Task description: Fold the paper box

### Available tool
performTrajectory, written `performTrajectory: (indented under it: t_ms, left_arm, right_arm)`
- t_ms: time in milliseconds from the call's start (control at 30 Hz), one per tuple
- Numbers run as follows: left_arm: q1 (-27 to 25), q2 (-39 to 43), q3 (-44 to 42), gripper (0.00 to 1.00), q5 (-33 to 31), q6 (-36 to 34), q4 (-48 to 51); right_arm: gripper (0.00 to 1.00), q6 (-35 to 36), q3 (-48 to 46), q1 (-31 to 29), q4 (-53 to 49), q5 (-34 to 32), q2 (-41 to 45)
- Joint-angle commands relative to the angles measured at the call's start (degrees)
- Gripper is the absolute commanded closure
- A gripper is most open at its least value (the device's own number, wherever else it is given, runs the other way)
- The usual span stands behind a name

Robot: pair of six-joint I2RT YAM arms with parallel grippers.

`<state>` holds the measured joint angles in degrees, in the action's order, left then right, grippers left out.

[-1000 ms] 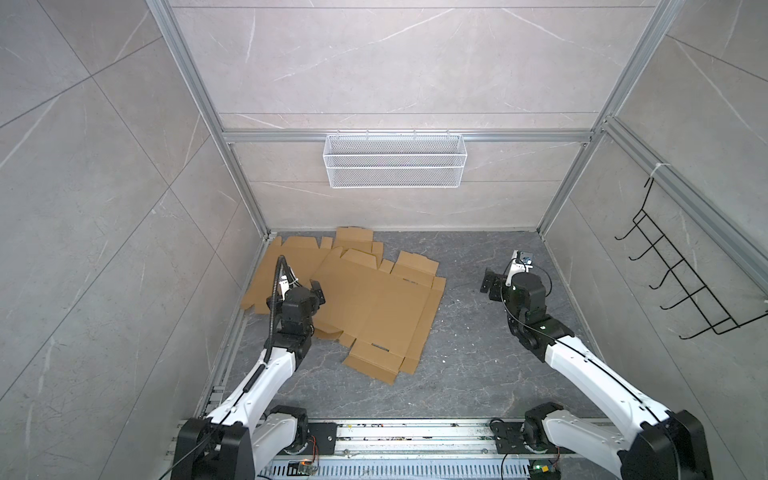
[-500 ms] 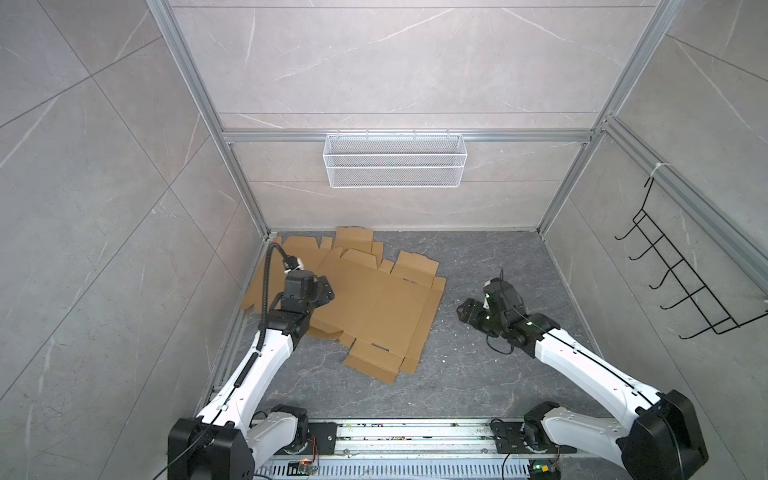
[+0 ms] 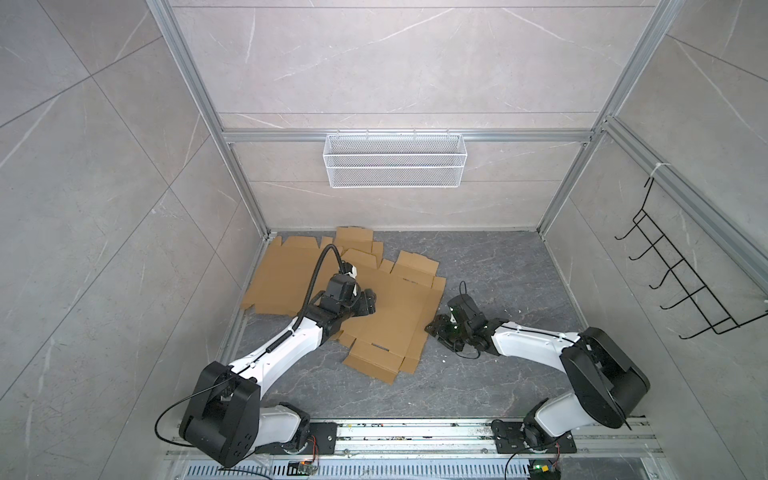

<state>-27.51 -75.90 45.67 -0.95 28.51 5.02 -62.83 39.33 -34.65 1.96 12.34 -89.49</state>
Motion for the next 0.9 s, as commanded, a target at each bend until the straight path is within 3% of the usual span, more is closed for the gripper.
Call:
performTrajectory:
  t_ms: [0, 233, 633, 700, 867]
  left_arm:
    - [-0.2, -1.4, -1.7, 0.28, 1.9, 0.9, -4.0]
    - [-0.2, -4.4, -6.0, 0.31, 2.1, 3.0, -7.5]
    - [-0.2, -5.8, -10.9, 0.4, 4.7, 6.4, -13.1]
    - [-0.2, -6.3, -10.9, 0.41, 4.8, 6.5, -13.1]
    - [-0.2, -7.1, -11.6, 0.46, 5.3, 6.9, -13.4]
  right_arm:
    - [0.41, -1.9, 0.9, -0.3, 5.9, 1.5, -2.3]
    - [0.44, -1.9, -1.0, -0.3, 13.3, 3.5, -4.2]
    - [0.61, -0.8, -2.2, -0.5, 23.0, 4.6, -6.7]
    - [0.6, -1.3, -2.7, -0.6, 23.0, 4.1, -6.7]
    - [0.45, -3.2, -3.0, -0.8, 10.4, 0.4, -4.6]
